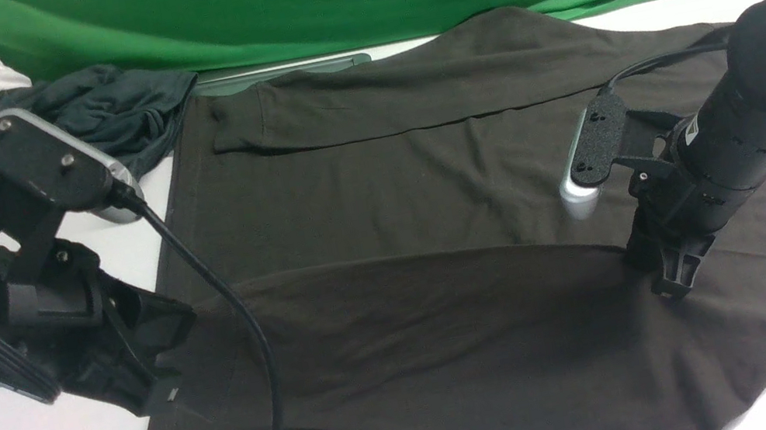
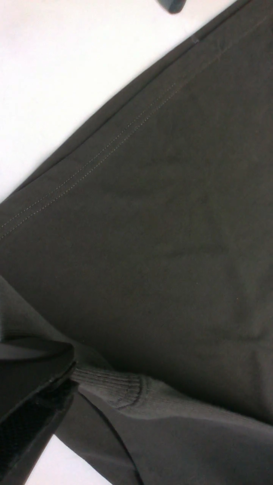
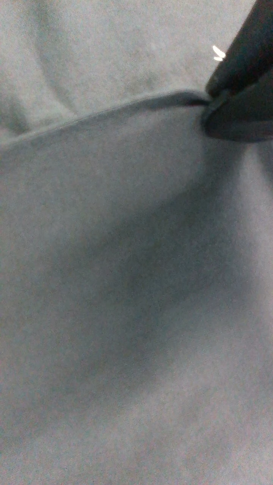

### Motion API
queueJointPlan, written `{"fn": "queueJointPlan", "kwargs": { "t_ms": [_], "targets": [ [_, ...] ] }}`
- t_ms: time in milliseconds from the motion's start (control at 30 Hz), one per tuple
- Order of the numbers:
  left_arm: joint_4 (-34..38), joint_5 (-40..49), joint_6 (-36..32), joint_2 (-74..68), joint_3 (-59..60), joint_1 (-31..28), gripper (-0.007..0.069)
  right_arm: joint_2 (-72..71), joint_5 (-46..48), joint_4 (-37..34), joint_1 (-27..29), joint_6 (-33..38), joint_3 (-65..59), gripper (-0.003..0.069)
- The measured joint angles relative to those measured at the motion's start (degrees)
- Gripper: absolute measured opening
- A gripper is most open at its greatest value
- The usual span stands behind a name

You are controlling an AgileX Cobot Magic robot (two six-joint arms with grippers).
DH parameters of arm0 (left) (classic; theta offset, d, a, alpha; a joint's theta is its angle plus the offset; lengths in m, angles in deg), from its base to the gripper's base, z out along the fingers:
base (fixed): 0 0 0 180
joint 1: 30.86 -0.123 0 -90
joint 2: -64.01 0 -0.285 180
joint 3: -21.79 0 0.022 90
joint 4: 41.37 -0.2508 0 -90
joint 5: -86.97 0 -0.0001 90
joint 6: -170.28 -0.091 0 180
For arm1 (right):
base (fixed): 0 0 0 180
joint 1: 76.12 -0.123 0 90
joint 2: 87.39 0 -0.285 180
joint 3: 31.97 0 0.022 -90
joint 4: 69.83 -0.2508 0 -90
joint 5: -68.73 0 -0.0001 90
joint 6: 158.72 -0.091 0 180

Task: Fold a long-sleeved shirt on a white desktop.
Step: 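Fold the left side of the black T-shirt inward over its body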

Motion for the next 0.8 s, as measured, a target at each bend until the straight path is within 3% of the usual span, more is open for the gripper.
{"fn": "queueJointPlan", "kwargs": {
  "t_ms": [233, 467, 633, 800],
  "targets": [
    [-0.08, 0.0, 0.0, 0.0, 0.0, 0.0, 0.0031, 1.2, -0.59, -0.12, 0.0, -0.06, 0.0, 0.0173],
    [-0.08, 0.0, 0.0, 0.0, 0.0, 0.0, 0.0031, 2.21, -0.78, -3.43, 0.0, 1.4, 0.0, 0.0239],
    [-0.08, 0.06, -0.75, 0.58, 0.0, 0.0, 0.0031, 2.21, -0.79, -10.52, 0.0, 11.64, 0.0, 0.0364],
    [0.22, 0.6, -2.2, 2.41, 0.0, 0.0, 0.0031, 2.21, -2.95, -14.14, 0.0, 18.36, 0.0, 0.0424]
  ]
}}
